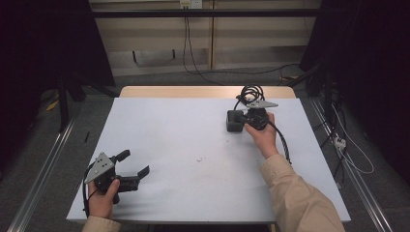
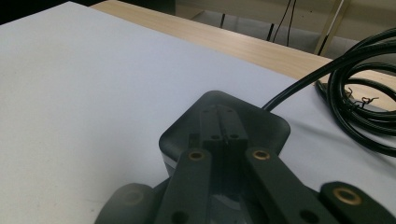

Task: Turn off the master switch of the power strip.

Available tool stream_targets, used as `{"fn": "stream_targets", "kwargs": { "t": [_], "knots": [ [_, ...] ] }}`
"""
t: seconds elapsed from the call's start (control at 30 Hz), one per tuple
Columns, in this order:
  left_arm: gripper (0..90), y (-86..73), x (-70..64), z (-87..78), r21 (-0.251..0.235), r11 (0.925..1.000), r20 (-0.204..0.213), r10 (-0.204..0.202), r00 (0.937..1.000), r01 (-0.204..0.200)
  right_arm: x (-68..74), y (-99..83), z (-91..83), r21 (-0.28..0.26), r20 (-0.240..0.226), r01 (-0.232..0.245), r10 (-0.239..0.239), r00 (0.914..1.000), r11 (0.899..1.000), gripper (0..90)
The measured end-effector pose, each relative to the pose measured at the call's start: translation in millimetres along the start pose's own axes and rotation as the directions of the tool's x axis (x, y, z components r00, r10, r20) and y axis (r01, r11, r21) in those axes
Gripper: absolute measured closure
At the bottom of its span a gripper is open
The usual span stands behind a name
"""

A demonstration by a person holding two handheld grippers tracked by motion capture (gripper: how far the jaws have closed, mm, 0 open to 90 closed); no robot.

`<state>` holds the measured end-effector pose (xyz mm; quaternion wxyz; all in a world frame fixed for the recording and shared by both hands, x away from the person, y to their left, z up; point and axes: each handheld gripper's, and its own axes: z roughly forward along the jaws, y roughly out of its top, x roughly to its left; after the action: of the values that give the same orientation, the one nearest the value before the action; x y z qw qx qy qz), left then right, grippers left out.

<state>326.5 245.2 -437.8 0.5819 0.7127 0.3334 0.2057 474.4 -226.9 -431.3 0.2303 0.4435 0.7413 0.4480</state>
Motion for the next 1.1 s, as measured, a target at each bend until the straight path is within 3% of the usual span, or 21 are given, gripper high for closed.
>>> {"fn": "stream_targets", "kwargs": {
  "t": [0.23, 0.47, 0.6, 1.1],
  "knots": [
    [3.3, 0.2, 0.2, -1.9, -0.007, 1.0, -0.004, -0.006, 1.0, 0.006, 1.3, 0.9, 0.0, 0.005, 0.009, 0.012, -0.012, 0.9999, 1.0, 90.0],
    [3.3, 0.6, 0.3, -1.4, -0.009, 0.9999, -0.004, -0.006, 1.0, 0.006, -0.7, 3.0, -2.5, -0.005, -0.001, -0.023, 0.023, 0.9997, 1.0, 90.0],
    [3.3, 1.1, 0.2, -0.4, -0.012, 0.9999, -0.002, -0.006, 1.0, 0.006, 2.5, 3.7, -2.9, 0.001, -0.009, -0.013, 0.013, 0.9999, 1.0, 89.8],
    [3.3, 1.2, 0.0, 0.4, -0.01, 0.9999, 0.001, -0.006, 1.0, 0.006, 9.0, 10.9, -14.3, -0.03, -0.038, -0.051, 0.05, 0.998, 0.998, 67.6]
  ]
}}
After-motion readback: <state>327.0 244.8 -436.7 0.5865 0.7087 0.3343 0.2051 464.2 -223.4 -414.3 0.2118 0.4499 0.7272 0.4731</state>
